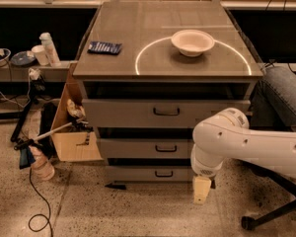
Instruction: Open bottom drawer
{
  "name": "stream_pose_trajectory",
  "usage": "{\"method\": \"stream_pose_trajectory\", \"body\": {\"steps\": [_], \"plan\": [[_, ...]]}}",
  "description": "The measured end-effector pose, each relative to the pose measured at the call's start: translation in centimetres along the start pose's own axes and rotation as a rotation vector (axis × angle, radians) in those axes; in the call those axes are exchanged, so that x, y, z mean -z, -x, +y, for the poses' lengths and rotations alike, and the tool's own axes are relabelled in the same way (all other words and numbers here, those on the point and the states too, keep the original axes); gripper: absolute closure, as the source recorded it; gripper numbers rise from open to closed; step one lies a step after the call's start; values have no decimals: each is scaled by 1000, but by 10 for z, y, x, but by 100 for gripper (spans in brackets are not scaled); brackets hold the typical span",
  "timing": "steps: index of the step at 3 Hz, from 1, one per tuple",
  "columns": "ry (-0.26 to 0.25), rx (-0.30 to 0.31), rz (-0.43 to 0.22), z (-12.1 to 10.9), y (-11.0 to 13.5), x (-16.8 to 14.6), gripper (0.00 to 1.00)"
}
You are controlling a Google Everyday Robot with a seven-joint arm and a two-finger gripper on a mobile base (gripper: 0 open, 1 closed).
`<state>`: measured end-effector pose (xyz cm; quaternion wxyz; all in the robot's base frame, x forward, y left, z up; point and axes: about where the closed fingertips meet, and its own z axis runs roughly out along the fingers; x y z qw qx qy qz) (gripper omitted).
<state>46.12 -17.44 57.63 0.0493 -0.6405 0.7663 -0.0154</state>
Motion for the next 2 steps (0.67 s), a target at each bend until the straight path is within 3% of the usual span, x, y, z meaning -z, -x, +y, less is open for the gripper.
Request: {"method": "stream_pose_trajectory", "body": {"steps": [2], "plan": [[34, 4, 30, 2, -1, -19, 0]]}}
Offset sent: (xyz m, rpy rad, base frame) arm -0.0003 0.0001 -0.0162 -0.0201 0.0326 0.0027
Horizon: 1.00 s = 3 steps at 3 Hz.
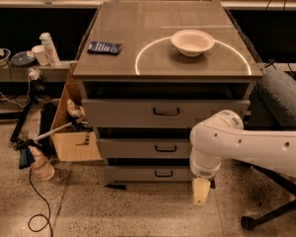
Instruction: Open bottom drawer
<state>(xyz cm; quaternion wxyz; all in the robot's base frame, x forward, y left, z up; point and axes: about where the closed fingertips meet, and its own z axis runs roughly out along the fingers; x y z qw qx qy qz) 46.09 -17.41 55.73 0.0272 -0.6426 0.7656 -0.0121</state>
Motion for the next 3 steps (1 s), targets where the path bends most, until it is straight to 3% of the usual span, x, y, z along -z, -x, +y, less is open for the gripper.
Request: {"method": "stream_pose_trajectory", "body": {"steps": [2, 3], "plan": [[-13, 2, -32, 8, 0, 0, 0], [8, 3, -57, 13, 5, -13, 0]]}}
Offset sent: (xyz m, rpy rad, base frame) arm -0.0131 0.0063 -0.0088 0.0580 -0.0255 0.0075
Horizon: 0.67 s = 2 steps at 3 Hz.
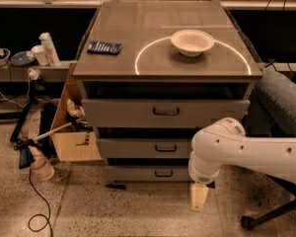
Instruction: Open bottom drawer
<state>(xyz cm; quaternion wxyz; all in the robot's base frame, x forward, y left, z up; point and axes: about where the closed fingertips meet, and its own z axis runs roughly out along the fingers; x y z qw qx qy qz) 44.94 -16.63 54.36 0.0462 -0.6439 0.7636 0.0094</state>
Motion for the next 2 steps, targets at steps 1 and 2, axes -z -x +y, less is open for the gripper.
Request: {"method": "stream_pose_trajectory", "body": {"steps": [1, 2], "plan": [[48, -1, -6, 6, 7, -32, 0], [63, -3, 25, 3, 14, -62, 0]]}}
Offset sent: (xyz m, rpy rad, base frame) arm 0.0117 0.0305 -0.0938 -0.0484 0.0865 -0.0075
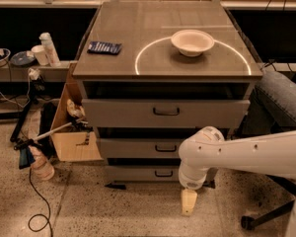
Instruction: Open bottom drawer
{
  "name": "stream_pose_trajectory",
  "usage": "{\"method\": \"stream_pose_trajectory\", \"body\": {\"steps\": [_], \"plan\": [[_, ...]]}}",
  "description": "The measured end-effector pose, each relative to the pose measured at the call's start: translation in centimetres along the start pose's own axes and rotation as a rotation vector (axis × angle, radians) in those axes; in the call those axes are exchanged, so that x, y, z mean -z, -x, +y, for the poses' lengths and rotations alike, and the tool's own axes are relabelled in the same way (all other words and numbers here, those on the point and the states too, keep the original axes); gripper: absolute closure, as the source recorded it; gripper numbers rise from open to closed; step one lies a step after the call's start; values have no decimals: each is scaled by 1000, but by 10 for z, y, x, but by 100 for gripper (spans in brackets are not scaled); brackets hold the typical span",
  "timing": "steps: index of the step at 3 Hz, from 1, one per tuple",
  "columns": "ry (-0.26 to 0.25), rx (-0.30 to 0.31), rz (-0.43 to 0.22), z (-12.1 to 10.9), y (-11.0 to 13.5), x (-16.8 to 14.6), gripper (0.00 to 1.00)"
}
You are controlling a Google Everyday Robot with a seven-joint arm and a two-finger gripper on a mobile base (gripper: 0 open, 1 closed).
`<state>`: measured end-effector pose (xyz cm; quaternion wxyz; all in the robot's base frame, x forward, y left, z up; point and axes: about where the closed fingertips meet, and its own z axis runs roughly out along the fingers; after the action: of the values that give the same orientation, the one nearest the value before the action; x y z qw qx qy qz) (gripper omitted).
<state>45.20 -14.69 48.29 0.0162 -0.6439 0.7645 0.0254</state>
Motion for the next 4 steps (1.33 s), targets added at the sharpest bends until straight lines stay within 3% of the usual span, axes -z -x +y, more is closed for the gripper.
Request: {"method": "stream_pose_trajectory", "body": {"steps": [1, 2, 4], "plan": [[32, -16, 32, -15, 11, -40, 0], [29, -27, 32, -16, 10, -40, 0], [-17, -288, 54, -43, -9, -57, 0]]}}
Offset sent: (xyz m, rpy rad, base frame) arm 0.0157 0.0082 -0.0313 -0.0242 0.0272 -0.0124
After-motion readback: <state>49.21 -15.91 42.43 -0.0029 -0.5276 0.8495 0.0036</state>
